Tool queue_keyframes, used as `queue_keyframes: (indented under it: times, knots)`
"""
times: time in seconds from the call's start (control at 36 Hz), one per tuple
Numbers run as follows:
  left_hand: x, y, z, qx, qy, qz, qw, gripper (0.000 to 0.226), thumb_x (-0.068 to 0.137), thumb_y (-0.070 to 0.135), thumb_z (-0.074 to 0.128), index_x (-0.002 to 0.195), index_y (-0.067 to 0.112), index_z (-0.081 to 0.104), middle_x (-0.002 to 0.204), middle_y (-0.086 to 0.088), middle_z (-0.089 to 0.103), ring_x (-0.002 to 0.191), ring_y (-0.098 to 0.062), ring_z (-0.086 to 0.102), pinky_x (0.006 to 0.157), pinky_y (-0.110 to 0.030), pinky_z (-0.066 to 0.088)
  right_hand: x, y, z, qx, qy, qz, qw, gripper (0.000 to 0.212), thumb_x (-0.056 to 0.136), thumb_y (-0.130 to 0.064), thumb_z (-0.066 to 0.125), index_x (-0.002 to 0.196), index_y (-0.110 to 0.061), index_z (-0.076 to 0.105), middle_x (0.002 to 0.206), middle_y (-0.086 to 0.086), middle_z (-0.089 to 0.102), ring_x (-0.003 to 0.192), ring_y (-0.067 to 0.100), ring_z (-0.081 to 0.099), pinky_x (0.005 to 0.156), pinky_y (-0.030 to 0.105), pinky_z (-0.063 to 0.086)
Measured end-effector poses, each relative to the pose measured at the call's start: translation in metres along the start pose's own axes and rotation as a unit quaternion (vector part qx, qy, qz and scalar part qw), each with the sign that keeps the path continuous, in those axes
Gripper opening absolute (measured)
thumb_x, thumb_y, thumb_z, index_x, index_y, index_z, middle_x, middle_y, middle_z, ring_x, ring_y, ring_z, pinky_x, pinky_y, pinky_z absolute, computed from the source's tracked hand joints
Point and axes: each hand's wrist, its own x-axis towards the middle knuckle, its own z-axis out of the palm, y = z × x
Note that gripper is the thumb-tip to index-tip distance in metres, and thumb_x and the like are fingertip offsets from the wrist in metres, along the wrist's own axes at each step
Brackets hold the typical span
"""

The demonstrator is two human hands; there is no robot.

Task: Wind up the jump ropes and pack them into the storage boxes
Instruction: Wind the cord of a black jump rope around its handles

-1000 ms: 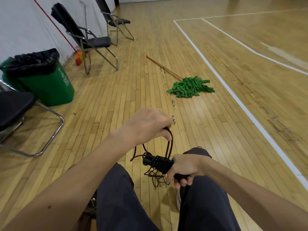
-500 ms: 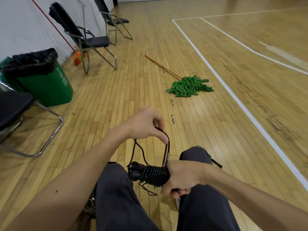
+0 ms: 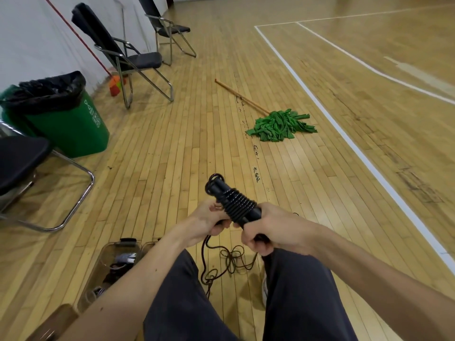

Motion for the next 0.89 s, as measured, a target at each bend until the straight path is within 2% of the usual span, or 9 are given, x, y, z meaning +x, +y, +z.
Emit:
queue_keyframes:
  times: [0.11, 0.17, 0.25, 0.47, 0.61, 0.67, 0.72, 0.83, 0.89]
  knots:
    - [-0.003, -0.001, 0.005, 0.014, 0.028, 0.000, 1.000, 0.013, 0.098, 0.011, 0.057, 0.091, 0.004, 0.065, 0.059, -0.004, 0.052, 0.043, -0.010, 0.033, 0.037, -0.019, 0.024, 0.009, 0.007, -0.006, 0.078, 0.002, 0.026, 0.997, 0.031, 0.085, 0.012, 0.056, 0.107, -0.006, 0.044, 0.069, 0.008, 0.053, 0.053, 0.015, 0.044, 0.046, 0.023, 0.037]
    - [-0.005, -0.003, 0.004, 0.028, 0.028, 0.000, 0.999, 0.023, 0.094, 0.025, 0.062, 0.095, 0.002, 0.066, 0.059, -0.002, 0.054, 0.043, -0.010, 0.036, 0.039, -0.019, 0.027, 0.012, 0.011, -0.012, 0.101, 0.019, 0.030, 0.994, 0.031, 0.085, 0.013, 0.055, 0.104, -0.007, 0.044, 0.068, 0.008, 0.051, 0.052, 0.015, 0.043, 0.046, 0.023, 0.037]
    - [-0.008, -0.002, 0.006, 0.048, 0.020, 0.013, 0.999, 0.027, 0.097, 0.032, 0.062, 0.093, 0.006, 0.069, 0.061, -0.003, 0.056, 0.045, -0.011, 0.040, 0.041, -0.021, 0.029, 0.014, 0.018, -0.019, 0.144, 0.040, 0.028, 0.988, 0.032, 0.084, 0.014, 0.055, 0.103, -0.008, 0.042, 0.069, 0.009, 0.051, 0.053, 0.015, 0.043, 0.046, 0.023, 0.038]
    - [-0.018, 0.003, 0.027, 0.122, 0.001, 0.026, 0.992, 0.036, 0.103, 0.036, 0.051, 0.092, 0.009, 0.072, 0.059, -0.001, 0.058, 0.043, -0.012, 0.044, 0.045, -0.021, 0.037, 0.020, 0.026, -0.038, 0.181, 0.108, 0.008, 0.977, 0.026, 0.085, 0.012, 0.056, 0.092, -0.010, 0.044, 0.068, 0.009, 0.053, 0.053, 0.016, 0.046, 0.049, 0.024, 0.038]
    - [-0.021, 0.009, 0.020, 0.188, 0.004, 0.044, 0.981, 0.025, 0.099, 0.033, 0.061, 0.095, 0.012, 0.075, 0.058, 0.005, 0.053, 0.049, -0.013, 0.043, 0.048, -0.023, 0.037, 0.023, 0.039, -0.051, 0.149, 0.115, 0.037, 0.981, 0.029, 0.084, 0.013, 0.058, 0.097, -0.009, 0.044, 0.066, 0.007, 0.054, 0.055, 0.016, 0.048, 0.049, 0.025, 0.037]
    - [-0.023, 0.014, 0.019, 0.261, 0.007, 0.053, 0.964, 0.019, 0.096, 0.034, 0.066, 0.096, 0.017, 0.075, 0.059, 0.014, 0.056, 0.052, -0.002, 0.047, 0.055, -0.019, 0.038, 0.025, 0.044, -0.053, 0.140, 0.118, 0.045, 0.982, 0.032, 0.084, 0.013, 0.060, 0.104, -0.007, 0.044, 0.066, 0.007, 0.055, 0.055, 0.017, 0.048, 0.046, 0.024, 0.039]
    - [-0.026, 0.019, 0.020, 0.360, 0.023, 0.071, 0.930, 0.017, 0.095, 0.037, 0.067, 0.098, 0.022, 0.075, 0.067, 0.015, 0.063, 0.060, 0.003, 0.054, 0.060, -0.018, 0.040, 0.027, 0.048, -0.053, 0.135, 0.121, 0.051, 0.982, 0.035, 0.084, 0.013, 0.061, 0.109, -0.005, 0.045, 0.066, 0.008, 0.057, 0.056, 0.017, 0.049, 0.045, 0.023, 0.040]
    - [-0.033, 0.026, 0.032, 0.527, 0.025, 0.101, 0.844, 0.025, 0.100, 0.038, 0.057, 0.111, 0.020, 0.071, 0.081, 0.008, 0.065, 0.068, -0.004, 0.057, 0.064, -0.022, 0.048, 0.032, 0.055, -0.053, 0.130, 0.122, 0.072, 0.981, 0.038, 0.083, 0.012, 0.063, 0.114, -0.002, 0.046, 0.067, 0.008, 0.058, 0.055, 0.016, 0.049, 0.044, 0.023, 0.039]
    - [-0.034, 0.029, 0.038, 0.591, 0.035, 0.116, 0.798, 0.026, 0.104, 0.036, 0.051, 0.117, 0.019, 0.067, 0.088, 0.007, 0.063, 0.075, -0.009, 0.057, 0.067, -0.023, 0.046, 0.034, 0.057, -0.051, 0.121, 0.128, 0.078, 0.981, 0.036, 0.083, 0.012, 0.063, 0.112, 0.000, 0.047, 0.068, 0.008, 0.058, 0.055, 0.016, 0.048, 0.044, 0.023, 0.038]
